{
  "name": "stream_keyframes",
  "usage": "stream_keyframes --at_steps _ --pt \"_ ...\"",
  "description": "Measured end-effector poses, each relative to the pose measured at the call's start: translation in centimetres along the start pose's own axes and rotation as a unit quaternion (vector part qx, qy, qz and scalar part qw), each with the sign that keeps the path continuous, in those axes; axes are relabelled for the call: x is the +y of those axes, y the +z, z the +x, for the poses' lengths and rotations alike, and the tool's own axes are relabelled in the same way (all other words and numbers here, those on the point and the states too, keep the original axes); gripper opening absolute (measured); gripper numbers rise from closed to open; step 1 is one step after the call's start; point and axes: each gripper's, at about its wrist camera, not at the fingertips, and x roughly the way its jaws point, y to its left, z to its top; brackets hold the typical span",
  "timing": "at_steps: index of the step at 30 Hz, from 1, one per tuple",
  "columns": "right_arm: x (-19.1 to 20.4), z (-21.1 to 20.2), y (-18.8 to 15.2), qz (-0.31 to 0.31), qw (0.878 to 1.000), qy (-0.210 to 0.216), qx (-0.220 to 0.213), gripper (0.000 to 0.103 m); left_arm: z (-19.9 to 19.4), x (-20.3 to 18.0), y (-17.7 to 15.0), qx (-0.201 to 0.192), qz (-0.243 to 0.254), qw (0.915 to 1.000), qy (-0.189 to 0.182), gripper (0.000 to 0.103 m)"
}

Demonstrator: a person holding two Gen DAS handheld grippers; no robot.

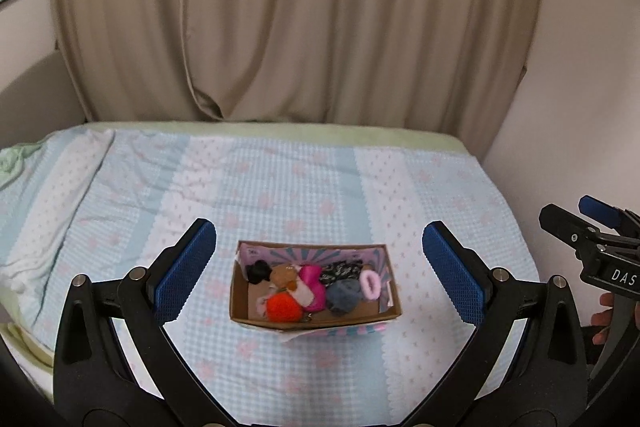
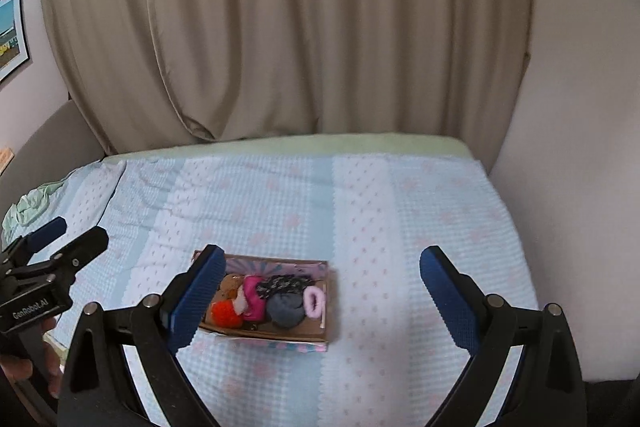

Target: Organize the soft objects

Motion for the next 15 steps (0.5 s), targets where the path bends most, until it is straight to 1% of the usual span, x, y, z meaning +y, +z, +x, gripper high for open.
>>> stream_keyframes --at_steps 3,6,12,15 --pt "-0.8 -1.8 -0.4 -0.001 1.0 0.004 -0.017 0.097 -1.9 -1.1 -0.6 -0.018 0.001 0.9998 0.001 0.103" --pt "-1.4 -2.9 -0.9 -0.005 1.0 -0.002 -0.029 0.097 -3.1 -2.4 -1.4 -0.036 0.01 0.9992 0.015 0.103" --pt "-2.3 -4.6 -1.5 -0.005 0.998 -0.015 -0.053 0.097 -4.1 -4.0 -1.9 -0.058 0.017 0.998 0.02 0.103" --pt "-2.7 -5.3 -1.5 -0.003 0.998 -0.012 -0.059 0.097 -4.6 -4.7 -2.1 -0.067 0.022 0.9973 0.021 0.103"
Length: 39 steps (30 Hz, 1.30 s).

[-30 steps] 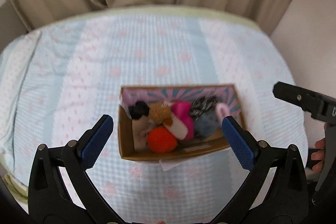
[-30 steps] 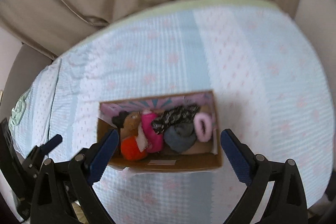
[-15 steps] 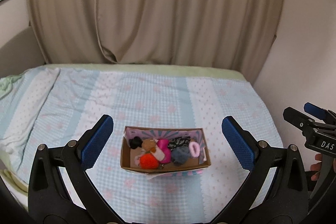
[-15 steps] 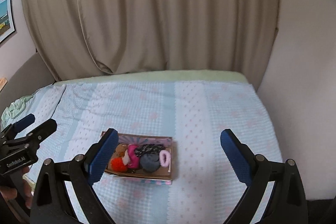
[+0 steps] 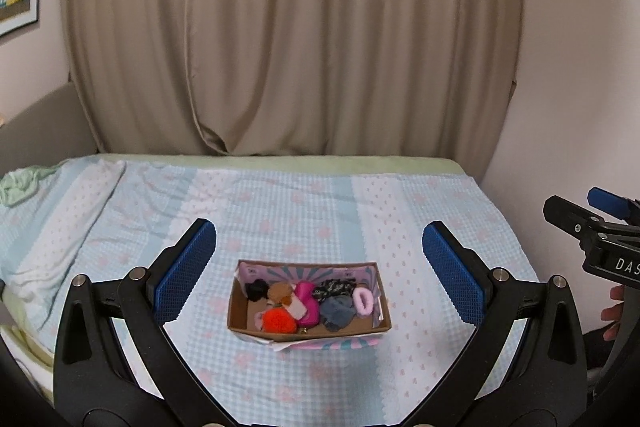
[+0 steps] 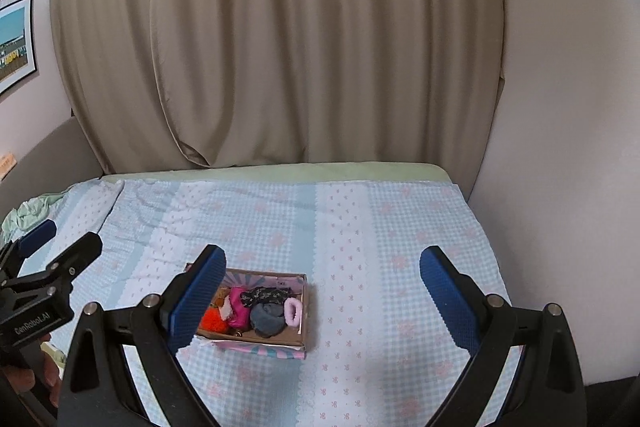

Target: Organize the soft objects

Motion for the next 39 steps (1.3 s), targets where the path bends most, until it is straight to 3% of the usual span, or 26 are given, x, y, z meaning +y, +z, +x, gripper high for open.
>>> stream_keyframes --at_steps 39 --pt "-0.52 -0.33 0.36 -0.009 1.0 -0.002 -0.019 0.097 -0.74 -0.14 0.13 0.0 -0.013 0.9999 -0.009 0.103"
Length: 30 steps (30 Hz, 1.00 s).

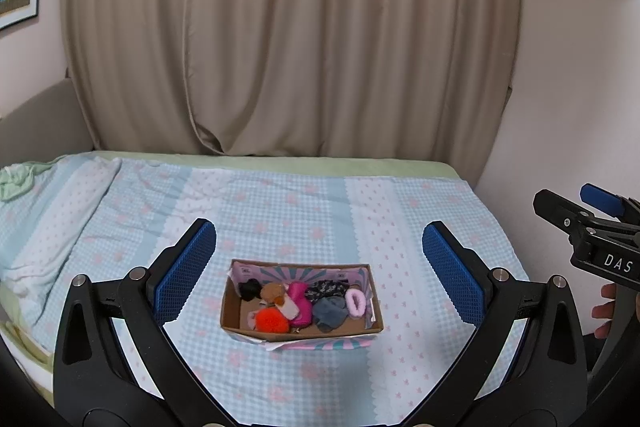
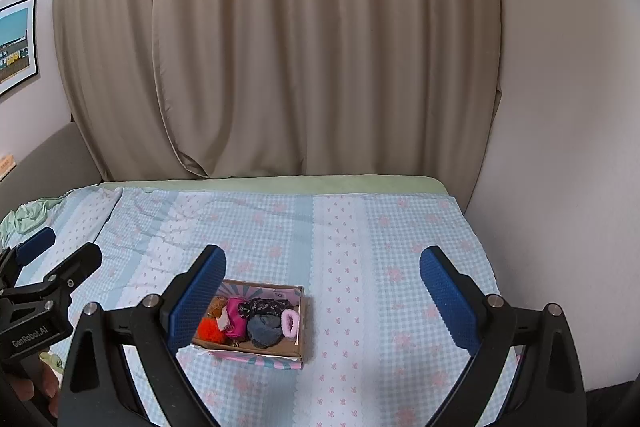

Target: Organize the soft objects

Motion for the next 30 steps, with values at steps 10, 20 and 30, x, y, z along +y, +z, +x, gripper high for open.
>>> stream_keyframes --at_steps 10,20,30 --pt "0.07 0.1 0.07 0.0 1.0 -0.001 0.0 0.097 0.1 0.21 0.07 0.0 0.001 1.0 0.0 0.103" --pt "0.24 0.41 0.15 0.001 1.0 -0.004 0.0 0.097 0.33 0.29 -0.07 -0.002 0.001 1.0 0.001 0.103" --pt "0.28 0.38 0.04 0.001 1.0 -0.004 0.0 0.097 0.41 0.08 -0.32 -0.008 0.006 0.9999 0.008 0.103"
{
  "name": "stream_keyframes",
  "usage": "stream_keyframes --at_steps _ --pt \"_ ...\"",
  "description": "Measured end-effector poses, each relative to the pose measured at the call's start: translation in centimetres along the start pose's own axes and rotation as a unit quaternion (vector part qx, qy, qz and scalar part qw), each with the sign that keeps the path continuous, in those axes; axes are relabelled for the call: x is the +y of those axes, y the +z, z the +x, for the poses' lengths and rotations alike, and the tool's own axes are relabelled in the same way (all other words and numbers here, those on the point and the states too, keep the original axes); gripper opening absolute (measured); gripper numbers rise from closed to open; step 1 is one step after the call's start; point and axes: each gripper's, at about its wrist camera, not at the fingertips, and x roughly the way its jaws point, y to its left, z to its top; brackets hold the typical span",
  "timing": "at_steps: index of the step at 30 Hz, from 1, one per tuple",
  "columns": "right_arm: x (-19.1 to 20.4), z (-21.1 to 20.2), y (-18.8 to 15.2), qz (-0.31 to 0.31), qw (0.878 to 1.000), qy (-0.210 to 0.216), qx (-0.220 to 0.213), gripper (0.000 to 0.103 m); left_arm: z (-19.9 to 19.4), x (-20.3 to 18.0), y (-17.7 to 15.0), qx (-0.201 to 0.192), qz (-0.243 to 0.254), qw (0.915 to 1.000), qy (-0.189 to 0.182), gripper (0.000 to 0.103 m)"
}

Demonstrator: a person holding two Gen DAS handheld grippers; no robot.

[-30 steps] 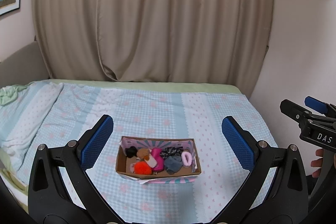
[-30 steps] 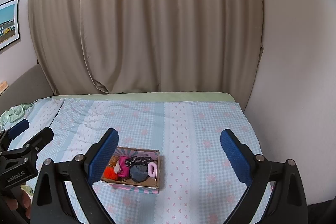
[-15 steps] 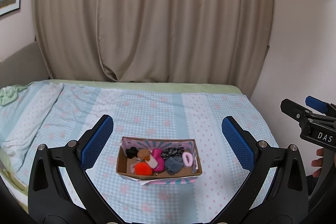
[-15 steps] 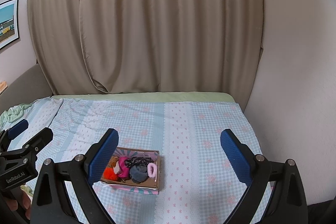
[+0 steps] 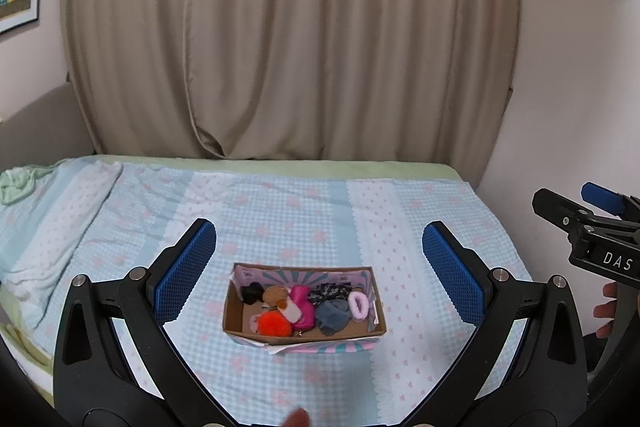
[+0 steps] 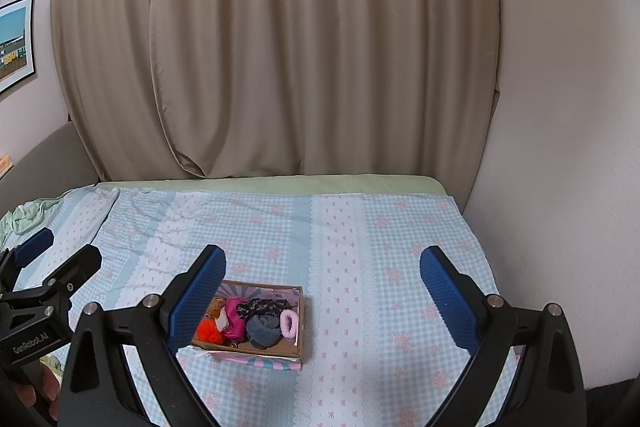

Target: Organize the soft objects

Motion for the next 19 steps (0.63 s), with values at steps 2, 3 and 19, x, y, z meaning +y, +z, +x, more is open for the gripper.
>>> stream_keyframes --at_steps 2,3,19 --pt "0.0 0.0 0.0 0.0 1.0 0.0 0.0 0.097 0.1 -0.1 -0.1 0.0 0.001 1.0 0.002 0.103" --pt "0.0 -0.1 0.0 0.0 1.0 0.0 0.0 0.097 0.1 -0.1 -0.1 0.001 0.0 1.0 0.003 0.103" --pt "-0.1 1.4 -0.7 0.004 1.0 -0.005 0.027 0.097 2.9 -0.6 -1.6 0.031 -0.001 0.9995 0.011 0.103"
